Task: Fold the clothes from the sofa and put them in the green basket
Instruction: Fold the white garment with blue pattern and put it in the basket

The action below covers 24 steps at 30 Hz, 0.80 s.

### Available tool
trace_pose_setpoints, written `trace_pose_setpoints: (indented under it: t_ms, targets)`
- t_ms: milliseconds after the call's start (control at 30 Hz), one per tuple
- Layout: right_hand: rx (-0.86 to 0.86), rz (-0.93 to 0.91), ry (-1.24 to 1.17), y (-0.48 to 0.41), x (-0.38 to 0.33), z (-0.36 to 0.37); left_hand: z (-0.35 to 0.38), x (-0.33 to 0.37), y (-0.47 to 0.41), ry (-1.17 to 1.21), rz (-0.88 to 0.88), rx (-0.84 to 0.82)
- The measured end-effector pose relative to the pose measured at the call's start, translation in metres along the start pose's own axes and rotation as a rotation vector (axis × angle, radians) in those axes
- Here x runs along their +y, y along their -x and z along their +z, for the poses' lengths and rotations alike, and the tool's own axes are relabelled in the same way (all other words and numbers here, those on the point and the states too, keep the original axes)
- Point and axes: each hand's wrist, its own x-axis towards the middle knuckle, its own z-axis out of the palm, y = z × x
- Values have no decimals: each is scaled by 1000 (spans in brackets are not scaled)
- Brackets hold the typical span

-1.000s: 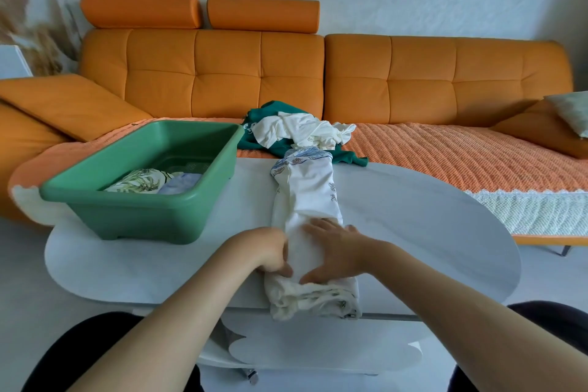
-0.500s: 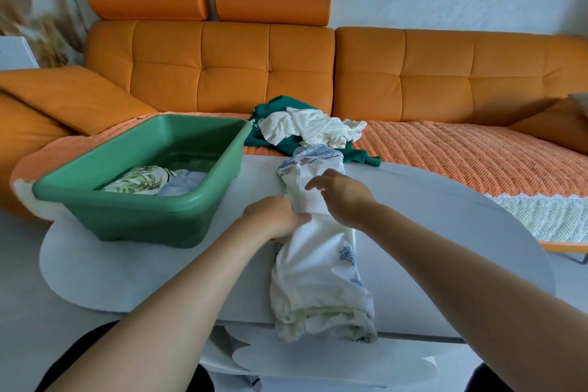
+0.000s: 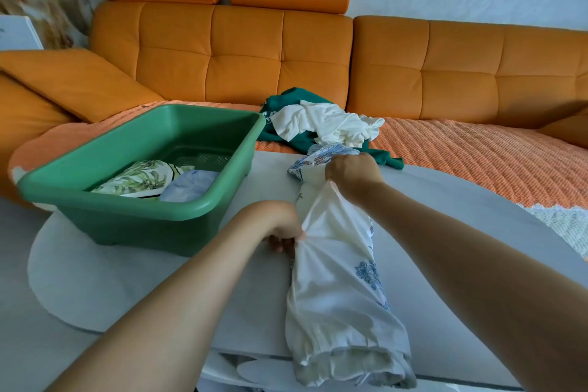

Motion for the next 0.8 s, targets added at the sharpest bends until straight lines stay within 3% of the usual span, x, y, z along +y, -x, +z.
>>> trace_pose_setpoints:
  t_ms: [133, 300, 567, 700, 800]
  targets:
    - [-42, 86, -442, -1, 3, 15, -17, 0, -2, -71, 13, -11]
    - [-34, 271, -593, -9, 26, 30, -41, 11, -33, 118, 16, 297]
    - [-91, 281, -498, -52, 56, 63, -64, 20, -116, 405, -47, 555]
    - [-180, 295, -309, -78, 60, 76, -75, 18, -146, 548, 131, 741]
    - [-144, 305, -93, -91, 60, 89, -80, 13, -158, 638, 231, 884]
